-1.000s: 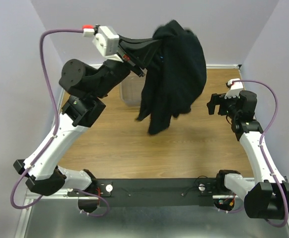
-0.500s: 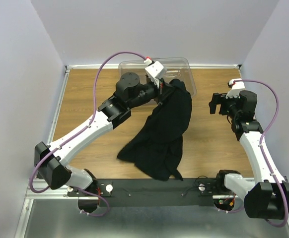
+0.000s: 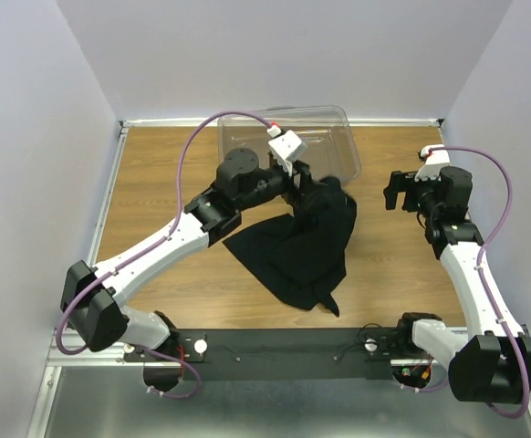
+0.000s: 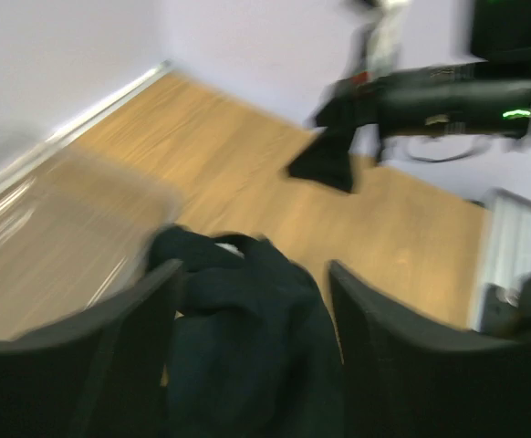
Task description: Fold and stack the t-shirts
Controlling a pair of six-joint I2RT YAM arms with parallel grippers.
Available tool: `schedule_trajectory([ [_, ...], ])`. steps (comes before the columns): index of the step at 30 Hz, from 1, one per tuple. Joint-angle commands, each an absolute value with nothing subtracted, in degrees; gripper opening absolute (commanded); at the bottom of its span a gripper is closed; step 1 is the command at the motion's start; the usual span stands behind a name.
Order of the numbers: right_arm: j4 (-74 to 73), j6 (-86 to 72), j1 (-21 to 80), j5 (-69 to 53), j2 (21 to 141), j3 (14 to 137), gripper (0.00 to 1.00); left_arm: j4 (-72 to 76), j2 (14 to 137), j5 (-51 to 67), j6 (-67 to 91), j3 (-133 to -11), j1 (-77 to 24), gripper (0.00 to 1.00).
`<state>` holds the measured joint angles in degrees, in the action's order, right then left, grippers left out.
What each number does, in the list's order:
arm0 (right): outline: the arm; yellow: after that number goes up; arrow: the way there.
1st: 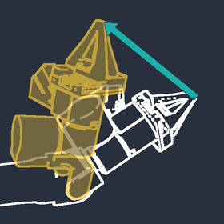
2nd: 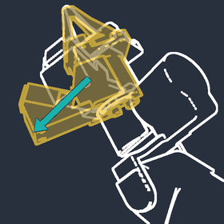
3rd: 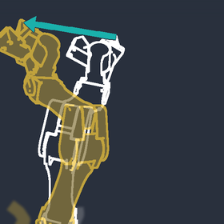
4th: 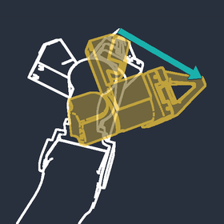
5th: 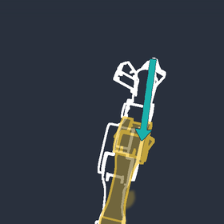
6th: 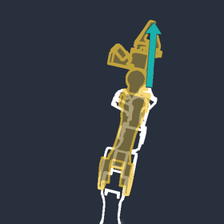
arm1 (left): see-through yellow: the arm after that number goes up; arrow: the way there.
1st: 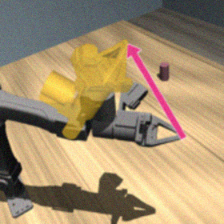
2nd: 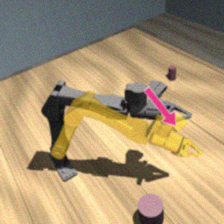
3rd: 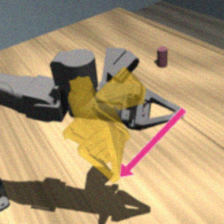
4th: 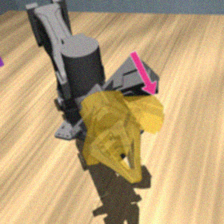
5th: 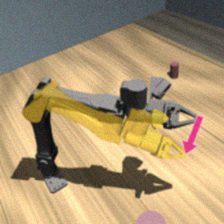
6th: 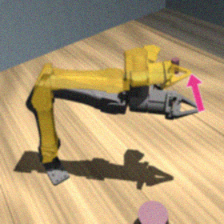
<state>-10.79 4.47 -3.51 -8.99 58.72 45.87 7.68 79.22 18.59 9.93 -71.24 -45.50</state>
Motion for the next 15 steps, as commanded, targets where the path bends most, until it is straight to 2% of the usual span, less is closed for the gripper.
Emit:
schedule_trajectory([
  [1, -10.28, 4.13, -3.96, -8.26, 58.97, 46.67, 1.0, 5.37, 74.63, -3.03, 8.44, -67.86, -45.44, 0.8],
  [4, -10.37, 4.04, -4.04, -8.87, 59.15, 46.67, 1.0, 5.01, 72.87, -15.51, 11.06, -65.75, -41.85, 0.95],
  [5, -10.46, 4.13, -4.04, -8.96, 59.15, 46.67, 1.0, 4.31, 73.38, -15.64, 12.81, -65.66, -39.57, 0.95],
  [8, -10.37, 4.04, -4.04, -9.23, 59.24, 46.58, 1.0, 1.15, 78.91, -8.98, 24.32, -67.49, -20.46, 0.94],
  [11, -10.46, 3.96, -4.04, -9.84, 59.24, 46.58, 1.0, -1.56, 87.51, -8.87, 29.26, -70.74, -15.13, 0.92],
  [15, -10.46, 3.6, -4.04, -10.19, 59.41, 46.58, 1.0, -12.28, 102.98, -6.42, 32.87, -86.72, -10.55, 0.91],
])
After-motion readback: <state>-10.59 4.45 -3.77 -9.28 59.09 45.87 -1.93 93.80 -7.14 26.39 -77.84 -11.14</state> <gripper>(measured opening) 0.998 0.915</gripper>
